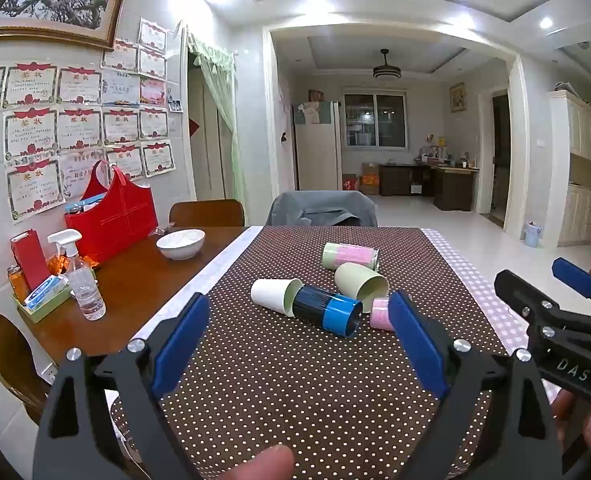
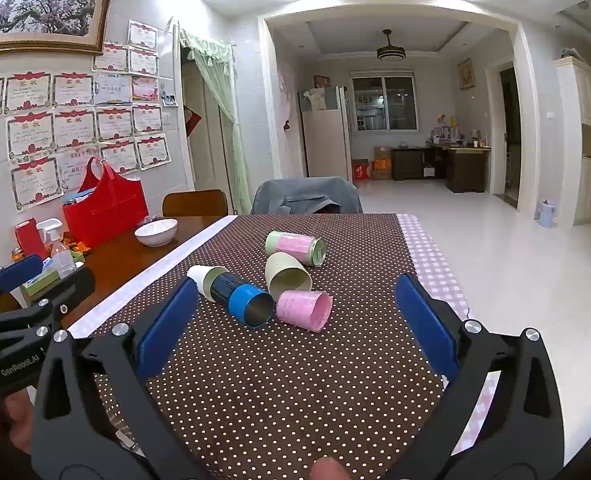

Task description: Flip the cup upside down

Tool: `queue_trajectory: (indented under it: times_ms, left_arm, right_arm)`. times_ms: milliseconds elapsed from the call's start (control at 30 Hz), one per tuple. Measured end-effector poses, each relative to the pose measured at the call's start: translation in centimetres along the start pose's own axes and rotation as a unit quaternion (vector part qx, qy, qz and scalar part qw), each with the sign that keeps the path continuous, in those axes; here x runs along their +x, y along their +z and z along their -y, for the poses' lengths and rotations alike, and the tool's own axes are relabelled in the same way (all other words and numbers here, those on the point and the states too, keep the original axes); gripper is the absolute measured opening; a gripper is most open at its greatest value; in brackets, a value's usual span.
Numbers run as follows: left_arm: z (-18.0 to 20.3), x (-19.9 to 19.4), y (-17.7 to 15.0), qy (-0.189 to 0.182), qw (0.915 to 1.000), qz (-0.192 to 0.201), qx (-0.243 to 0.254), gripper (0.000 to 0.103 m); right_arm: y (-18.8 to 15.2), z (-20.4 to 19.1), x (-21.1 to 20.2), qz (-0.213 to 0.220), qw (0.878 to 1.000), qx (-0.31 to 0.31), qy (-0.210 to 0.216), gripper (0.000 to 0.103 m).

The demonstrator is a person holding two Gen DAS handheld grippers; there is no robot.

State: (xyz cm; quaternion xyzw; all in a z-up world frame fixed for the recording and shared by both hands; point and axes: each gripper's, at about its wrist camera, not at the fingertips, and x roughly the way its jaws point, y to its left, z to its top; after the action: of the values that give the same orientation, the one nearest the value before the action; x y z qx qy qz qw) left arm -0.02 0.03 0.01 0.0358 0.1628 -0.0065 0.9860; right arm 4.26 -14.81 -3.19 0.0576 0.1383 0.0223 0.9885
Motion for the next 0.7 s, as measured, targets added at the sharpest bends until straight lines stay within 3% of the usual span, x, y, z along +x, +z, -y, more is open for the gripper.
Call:
queue_trajectory:
  times_ms: [267, 467, 567, 700]
  left_arm:
    - [0.0, 0.2, -0.1, -0.002, 1.0, -0.005, 0.0, 0.089]
    - [-0.4, -0.9, -0.2, 0.003, 0.9999, 0.013, 0.009, 0.09]
    - [0.0, -0.1, -0.1, 0.007, 0.9997, 0.019, 0.013, 0.099]
    - [0.0, 0.0, -0.1, 0.011, 0.9995, 0.025, 0.017, 0.099]
  right_arm:
    - [0.4, 0.0, 0.0, 0.002, 1.0, -0.001, -0.002, 0.097]
    - [0.9, 0.2, 0.2, 0.007, 1.0, 0.0, -0.009, 0.097]
    - [1.0, 0.2, 0.3, 0.009, 1.0, 0.001, -0.009, 0.097]
    - [1.2, 0.1, 0.1, 0.013, 1.0, -0.001, -0.009, 0.097]
